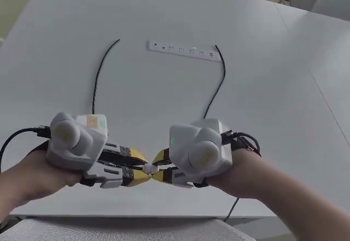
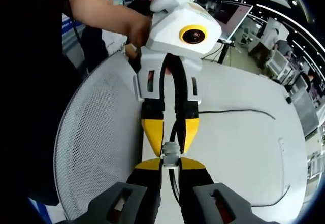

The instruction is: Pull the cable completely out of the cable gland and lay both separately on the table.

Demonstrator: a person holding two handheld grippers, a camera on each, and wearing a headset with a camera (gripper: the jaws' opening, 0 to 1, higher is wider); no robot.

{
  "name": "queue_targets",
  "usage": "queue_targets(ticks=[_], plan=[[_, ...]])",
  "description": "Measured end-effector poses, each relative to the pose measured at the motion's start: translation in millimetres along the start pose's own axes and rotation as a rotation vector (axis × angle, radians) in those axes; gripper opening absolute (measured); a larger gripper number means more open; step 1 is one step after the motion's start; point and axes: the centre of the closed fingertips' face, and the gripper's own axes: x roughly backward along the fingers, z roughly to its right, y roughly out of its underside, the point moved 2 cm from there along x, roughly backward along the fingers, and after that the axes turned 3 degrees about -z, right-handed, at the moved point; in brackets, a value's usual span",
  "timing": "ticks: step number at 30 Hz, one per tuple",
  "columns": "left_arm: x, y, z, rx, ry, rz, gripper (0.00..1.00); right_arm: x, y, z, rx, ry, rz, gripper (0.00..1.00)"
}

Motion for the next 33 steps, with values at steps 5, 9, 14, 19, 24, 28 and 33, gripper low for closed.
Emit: queue_targets(ticks=[5,9,14,19,24,28,33], plan=[[-0.2,-0.4,1.5,0.003,0.001,0.001,0.19,-0.8,1.1,-0.9,0.019,0.001,-0.002,0.06],[0.1,-2.8,2.9,0.005,0.005,0.009,0.18,-0.3,2.2,0.2,0.023,0.007,-0.004,0.06],[-2.1,-2.2,6.4,-0.018,0.015,0.001,0.17,-1.0,4.3,-1.8,0.026,-0.005,-0.005,0.06],[-3.3,-2.7,7.5,-0.07,0.007,0.003,0.16,-1.2,5.7,-2.7,0.03,-0.007,-0.007,0.06],[-1.9,-4.4,5.9,-0.086,-0.001,0.007,0.16,0.6,4.8,-1.2,0.045,0.006,0.006,0.06],[-1.4,-6.9,5.1,-0.076,-0.009,0.009,0.15,2.1,4.8,0.0,0.042,0.011,0.015,0.07],[-2.0,-8.5,5.4,-0.055,-0.013,0.003,0.15,4.1,5.1,-0.2,0.035,0.017,0.026,0.07]])
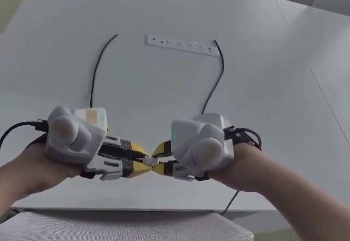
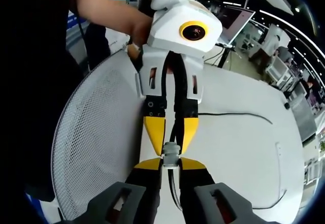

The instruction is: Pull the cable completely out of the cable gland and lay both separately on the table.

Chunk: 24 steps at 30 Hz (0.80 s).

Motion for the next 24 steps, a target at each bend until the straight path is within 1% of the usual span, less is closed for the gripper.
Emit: queue_targets(ticks=[2,4,9,10,11,12,14,15,16,18,19,22,24], plan=[[-0.7,-0.1,0.4,0.006,0.0,-0.008,0.15,0.0,0.4,-0.6,0.006,-0.001,0.001,0.08],[-0.6,-0.9,0.4,-0.001,-0.006,-0.011,0.14,0.5,0.2,0.2,0.008,0.001,0.005,0.08],[1.0,-3.6,-0.3,-0.013,-0.02,-0.005,0.14,3.8,-0.9,4.7,-0.02,-0.028,0.022,0.08],[1.5,-4.8,0.0,-0.016,-0.022,-0.004,0.14,4.5,-0.9,5.0,-0.043,-0.042,0.029,0.08],[1.5,-4.8,0.1,-0.019,-0.024,-0.006,0.15,5.3,0.6,5.1,-0.093,-0.067,0.031,0.09],[1.5,-4.6,0.0,-0.023,-0.026,-0.009,0.15,6.1,-0.5,6.1,-0.117,-0.082,0.045,0.1],[1.9,-3.6,-1.5,-0.033,-0.037,-0.011,0.15,10.2,-2.0,10.4,-0.131,-0.108,0.069,0.1],[2.0,-2.9,-1.9,-0.037,-0.04,-0.015,0.15,12.2,-1.9,11.2,-0.163,-0.132,0.074,0.1],[2.2,-3.0,-1.7,-0.041,-0.041,-0.017,0.15,13.3,-1.6,11.4,-0.175,-0.152,0.074,0.1],[2.2,-3.7,-1.1,-0.054,-0.041,-0.018,0.15,15.2,-1.3,13.8,-0.181,-0.188,0.079,0.11],[2.1,-3.9,-2.1,-0.071,-0.045,-0.022,0.15,15.8,-1.1,15.0,-0.185,-0.2,0.082,0.12],[1.2,-4.6,-3.3,-0.102,-0.051,-0.032,0.15,17.4,-2.6,15.6,-0.249,-0.291,0.111,0.13],[0.5,-5.7,-4.8,-0.124,-0.057,-0.036,0.15,17.1,-1.7,18.9,-0.269,-0.316,0.114,0.14]])
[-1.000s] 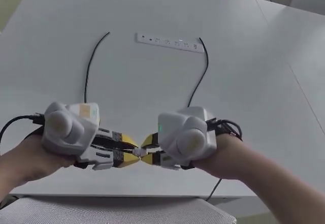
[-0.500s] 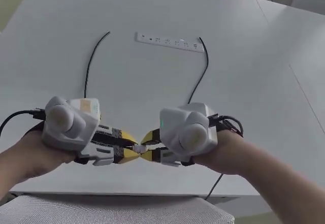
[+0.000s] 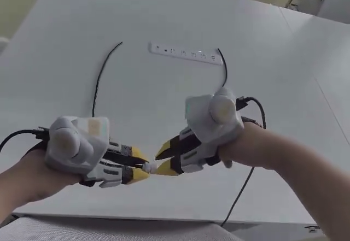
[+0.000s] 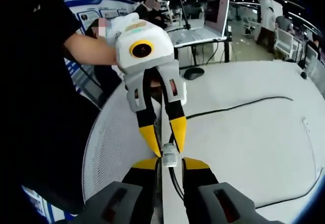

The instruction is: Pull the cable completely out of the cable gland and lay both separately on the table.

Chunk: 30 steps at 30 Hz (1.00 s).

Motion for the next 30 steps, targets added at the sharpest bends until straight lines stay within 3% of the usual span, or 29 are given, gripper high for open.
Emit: queue_targets(ticks=[3,4,8,12,30], plan=[[-0.9,-0.7,-1.7,-0.018,-0.003,-0.005,0.15,-0.8,0.5,8.9,-0.01,-0.014,0.002,0.17],[-1.3,-0.7,-1.9,-0.025,-0.005,-0.011,0.15,-1.7,1.5,5.2,-0.024,-0.058,-0.005,0.16],[-2.9,-1.9,-1.4,-0.039,-0.004,-0.019,0.15,-4.2,2.3,8.6,-0.036,-0.09,-0.016,0.14],[-3.8,-2.7,-1.6,-0.049,-0.007,-0.022,0.15,-5.6,4.9,6.9,-0.063,-0.154,-0.03,0.13],[-8.6,-2.5,0.5,-0.091,0.002,-0.049,0.15,-14.2,14.1,4.4,-0.137,-0.298,-0.082,0.09]])
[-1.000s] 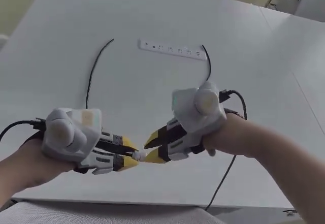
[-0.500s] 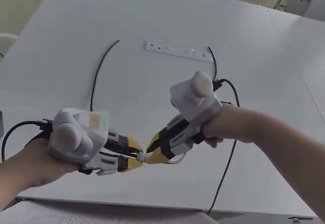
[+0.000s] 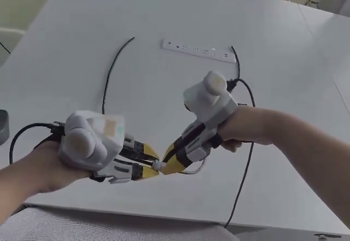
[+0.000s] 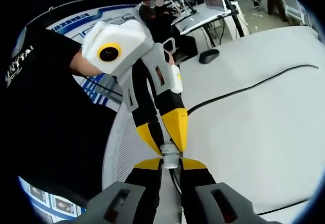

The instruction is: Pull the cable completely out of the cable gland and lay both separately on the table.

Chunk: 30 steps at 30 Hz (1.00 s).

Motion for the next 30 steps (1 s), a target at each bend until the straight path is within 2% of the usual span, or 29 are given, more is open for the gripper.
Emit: queue_targets(ticks=[8,10,12,14,16,25,30], plan=[[-0.3,1.3,3.5,0.0,0.013,0.0,0.15,-2.4,2.1,-3.0,-0.024,-0.03,0.001,0.08],[-0.2,1.6,2.9,0.0,0.012,-0.001,0.15,-2.4,1.2,-1.8,0.011,-0.017,0.003,0.08],[-0.7,1.4,3.8,0.001,0.02,-0.002,0.15,-3.3,2.3,-2.9,-0.008,-0.021,-0.011,0.07],[-2.0,2.3,3.5,-0.009,0.016,-0.011,0.15,-4.4,2.2,-1.5,0.004,-0.004,-0.019,0.07],[-2.6,3.6,1.9,0.001,0.009,-0.018,0.14,-4.8,2.8,1.4,0.031,0.037,-0.041,0.06],[-1.6,8.7,1.3,0.051,0.008,-0.006,0.14,-8.3,1.7,0.1,0.051,0.119,-0.062,0.05],[-0.8,8.3,-1.2,0.092,-0.001,0.008,0.14,-6.6,-0.4,-0.1,0.112,0.216,-0.078,0.05]])
